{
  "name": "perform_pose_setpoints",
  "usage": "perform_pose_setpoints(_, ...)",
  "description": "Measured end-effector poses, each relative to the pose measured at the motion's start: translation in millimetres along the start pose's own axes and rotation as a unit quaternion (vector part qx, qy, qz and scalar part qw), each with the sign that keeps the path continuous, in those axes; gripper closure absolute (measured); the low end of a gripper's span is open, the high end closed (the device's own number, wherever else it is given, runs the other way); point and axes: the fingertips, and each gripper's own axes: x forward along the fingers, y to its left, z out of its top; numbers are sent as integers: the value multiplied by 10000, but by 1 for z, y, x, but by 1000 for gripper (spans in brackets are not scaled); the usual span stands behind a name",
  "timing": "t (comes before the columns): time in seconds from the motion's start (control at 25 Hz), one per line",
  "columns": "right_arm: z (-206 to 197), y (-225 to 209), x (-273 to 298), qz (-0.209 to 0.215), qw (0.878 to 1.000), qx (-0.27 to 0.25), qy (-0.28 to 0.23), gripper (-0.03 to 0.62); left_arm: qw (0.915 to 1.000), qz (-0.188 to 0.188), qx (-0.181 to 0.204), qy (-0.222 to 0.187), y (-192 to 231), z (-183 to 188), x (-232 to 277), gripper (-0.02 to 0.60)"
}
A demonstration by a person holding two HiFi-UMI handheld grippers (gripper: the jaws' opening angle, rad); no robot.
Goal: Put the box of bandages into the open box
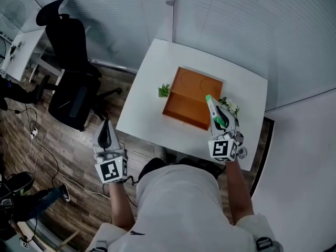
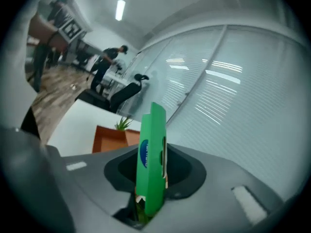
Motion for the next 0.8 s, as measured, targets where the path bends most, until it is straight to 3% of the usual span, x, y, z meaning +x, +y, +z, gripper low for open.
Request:
perform_pose_setpoints(0.08,-13,25,17,234,9936,-1066,285,503,10000,28,6,13,2,-1,-2,577)
perform_pose_setpoints(0.16,-28,51,32,499,9774,-1995,488,503,10000,36,21,8,4,-1,-4,577)
perform_pose_setpoints(0.28,-45,78,45,852,9553,-2732,742,503,10000,56,54,3,8,-1,-7,577)
perform_pose_setpoints(0.4,-54,90,49,1038,9490,-2836,905,503,9999,144,45,50,15,-3,-12,576)
perform_pose_setpoints(0.6,-62,92,51,1252,9489,-2683,1095,496,9998,179,36,68,19,-6,-16,576)
perform_pose_setpoints(0.64,-64,92,51,1310,9497,-2599,1157,485,9998,167,37,59,19,-6,-17,577)
perform_pose_setpoints(0.72,-66,91,52,1378,9515,-2465,1222,395,9998,171,36,59,19,-7,-17,577)
perform_pose_setpoints(0.8,-65,90,52,1385,9523,-2428,1222,375,9998,194,23,81,20,-8,-18,577)
